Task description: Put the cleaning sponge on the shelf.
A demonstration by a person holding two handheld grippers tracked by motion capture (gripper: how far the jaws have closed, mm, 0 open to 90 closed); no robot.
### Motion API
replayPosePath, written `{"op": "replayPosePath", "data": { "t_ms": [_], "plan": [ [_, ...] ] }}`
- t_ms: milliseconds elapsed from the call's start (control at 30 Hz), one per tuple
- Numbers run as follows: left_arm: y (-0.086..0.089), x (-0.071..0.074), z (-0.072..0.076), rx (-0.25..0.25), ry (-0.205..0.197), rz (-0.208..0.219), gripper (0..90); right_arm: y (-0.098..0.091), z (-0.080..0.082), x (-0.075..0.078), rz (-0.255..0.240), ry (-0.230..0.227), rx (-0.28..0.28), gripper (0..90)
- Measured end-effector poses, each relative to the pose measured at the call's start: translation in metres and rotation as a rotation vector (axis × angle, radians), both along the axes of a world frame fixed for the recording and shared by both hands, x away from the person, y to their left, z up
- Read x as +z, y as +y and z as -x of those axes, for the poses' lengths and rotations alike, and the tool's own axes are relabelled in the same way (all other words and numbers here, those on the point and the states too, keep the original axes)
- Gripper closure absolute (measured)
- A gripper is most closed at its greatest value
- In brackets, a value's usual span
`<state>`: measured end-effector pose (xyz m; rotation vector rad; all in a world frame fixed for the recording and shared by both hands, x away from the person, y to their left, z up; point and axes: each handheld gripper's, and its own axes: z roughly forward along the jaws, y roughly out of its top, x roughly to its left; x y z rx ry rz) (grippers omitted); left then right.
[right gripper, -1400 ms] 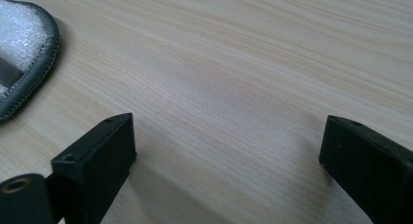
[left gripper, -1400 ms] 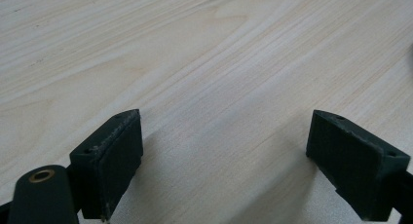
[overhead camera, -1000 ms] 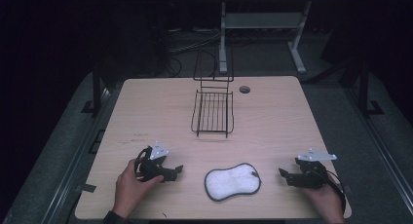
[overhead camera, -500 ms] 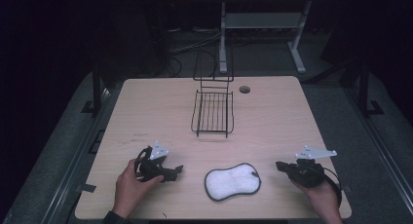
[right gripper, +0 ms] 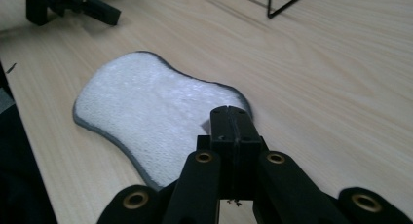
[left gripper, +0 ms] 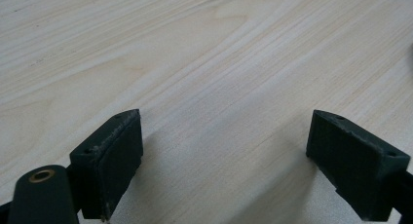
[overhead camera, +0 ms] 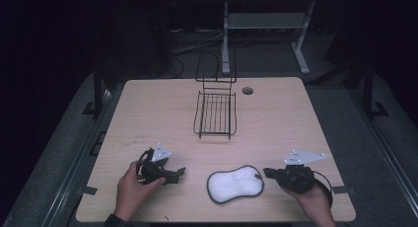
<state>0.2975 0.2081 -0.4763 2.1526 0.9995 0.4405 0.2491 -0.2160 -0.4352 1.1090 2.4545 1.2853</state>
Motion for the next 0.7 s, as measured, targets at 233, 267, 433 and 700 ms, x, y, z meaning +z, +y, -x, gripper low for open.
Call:
{"op": "replayPosePath", "data": {
  "t_ms": [233,267,433,700],
  "plan": [
    [0.0,0.0,0.0,0.0,0.0,0.0,12.5,0.015,0.005,-0.001,0.005,0.001,0.055,90.0],
    [0.0,0.0,0.0,0.0,0.0,0.0,12.5,0.018,0.007,-0.001,0.003,0.003,0.067,90.0],
    [0.0,0.0,0.0,0.0,0.0,0.0,12.5,0.027,0.01,-0.004,0.018,0.006,0.102,90.0],
    [0.0,0.0,0.0,0.0,0.0,-0.001,12.5,0.035,0.009,-0.014,0.07,0.039,0.118,90.0]
  ]
}}
